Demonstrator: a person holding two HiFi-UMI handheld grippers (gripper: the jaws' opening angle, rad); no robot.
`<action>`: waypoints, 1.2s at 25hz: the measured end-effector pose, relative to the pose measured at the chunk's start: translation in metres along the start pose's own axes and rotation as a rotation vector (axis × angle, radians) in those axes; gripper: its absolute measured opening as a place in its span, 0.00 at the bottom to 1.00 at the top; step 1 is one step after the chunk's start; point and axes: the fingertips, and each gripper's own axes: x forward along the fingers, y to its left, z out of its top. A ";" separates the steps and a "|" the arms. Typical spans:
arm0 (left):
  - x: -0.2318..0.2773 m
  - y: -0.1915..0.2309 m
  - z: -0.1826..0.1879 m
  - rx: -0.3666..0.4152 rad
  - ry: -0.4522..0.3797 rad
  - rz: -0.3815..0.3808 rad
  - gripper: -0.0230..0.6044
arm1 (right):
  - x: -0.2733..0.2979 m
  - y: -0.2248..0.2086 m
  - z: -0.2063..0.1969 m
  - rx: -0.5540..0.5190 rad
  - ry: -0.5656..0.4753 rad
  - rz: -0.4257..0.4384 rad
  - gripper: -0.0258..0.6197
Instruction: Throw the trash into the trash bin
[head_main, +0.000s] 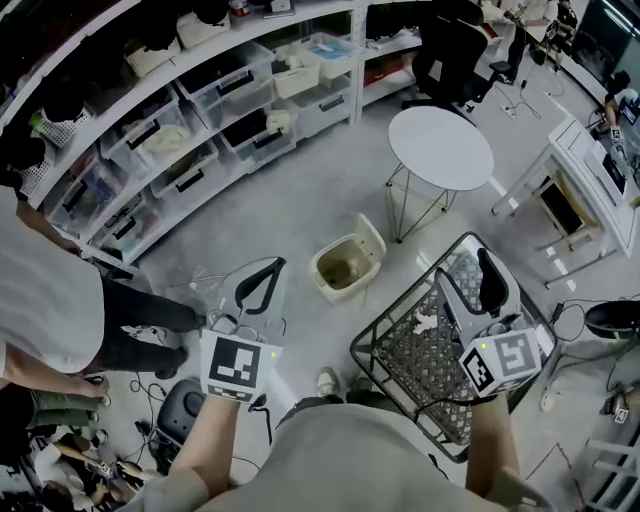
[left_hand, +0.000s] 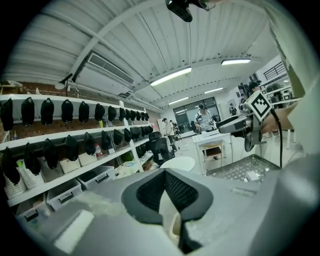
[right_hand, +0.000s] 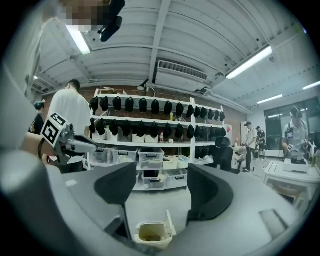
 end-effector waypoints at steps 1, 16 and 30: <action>0.007 -0.004 -0.004 -0.007 0.012 -0.014 0.04 | 0.003 -0.008 -0.012 0.013 0.018 -0.005 0.52; 0.122 -0.090 -0.087 -0.150 0.197 -0.231 0.04 | 0.010 -0.081 -0.253 0.214 0.384 -0.087 0.50; 0.153 -0.161 -0.192 -0.242 0.418 -0.372 0.04 | -0.018 -0.076 -0.457 0.342 0.775 -0.095 0.45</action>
